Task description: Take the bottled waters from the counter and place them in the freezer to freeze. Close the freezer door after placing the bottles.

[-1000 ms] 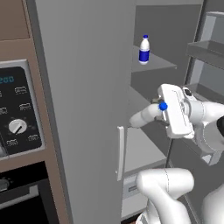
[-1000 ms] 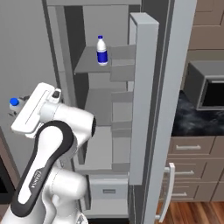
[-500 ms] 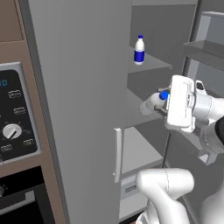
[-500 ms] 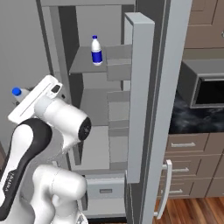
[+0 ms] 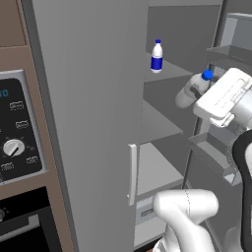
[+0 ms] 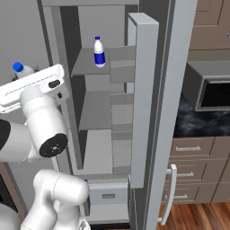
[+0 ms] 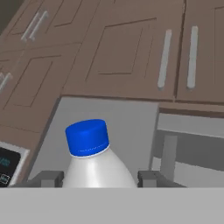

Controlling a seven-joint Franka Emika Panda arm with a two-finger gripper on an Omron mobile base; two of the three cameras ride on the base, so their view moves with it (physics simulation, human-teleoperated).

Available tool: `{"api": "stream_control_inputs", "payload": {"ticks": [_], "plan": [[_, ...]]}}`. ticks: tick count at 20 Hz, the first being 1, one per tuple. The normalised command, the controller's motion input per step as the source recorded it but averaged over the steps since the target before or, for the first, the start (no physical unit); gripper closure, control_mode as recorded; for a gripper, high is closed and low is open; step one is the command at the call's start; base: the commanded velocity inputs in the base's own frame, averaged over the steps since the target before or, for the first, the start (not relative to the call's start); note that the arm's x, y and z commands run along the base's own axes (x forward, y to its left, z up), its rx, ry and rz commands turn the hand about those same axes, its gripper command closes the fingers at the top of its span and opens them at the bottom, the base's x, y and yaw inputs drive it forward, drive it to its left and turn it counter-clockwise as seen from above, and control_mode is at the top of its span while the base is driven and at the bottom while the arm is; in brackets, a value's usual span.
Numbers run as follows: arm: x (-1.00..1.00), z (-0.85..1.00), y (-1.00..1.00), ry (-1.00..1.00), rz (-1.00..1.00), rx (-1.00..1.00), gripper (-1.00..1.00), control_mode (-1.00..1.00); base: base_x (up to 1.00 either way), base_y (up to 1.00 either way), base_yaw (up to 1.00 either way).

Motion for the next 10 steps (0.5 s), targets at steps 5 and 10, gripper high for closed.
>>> {"api": "stream_control_inputs", "payload": {"ticks": [5, 10], "plan": [[0.0, 0.01, -0.42, 0.22, -0.12, 0.42, 1.0, -1.0, 0.0, 0.0, 0.0], [0.11, 0.0, -0.42, 0.43, -0.14, 0.47, 1.0, -1.0, 0.0, 0.0, 0.0]]}}
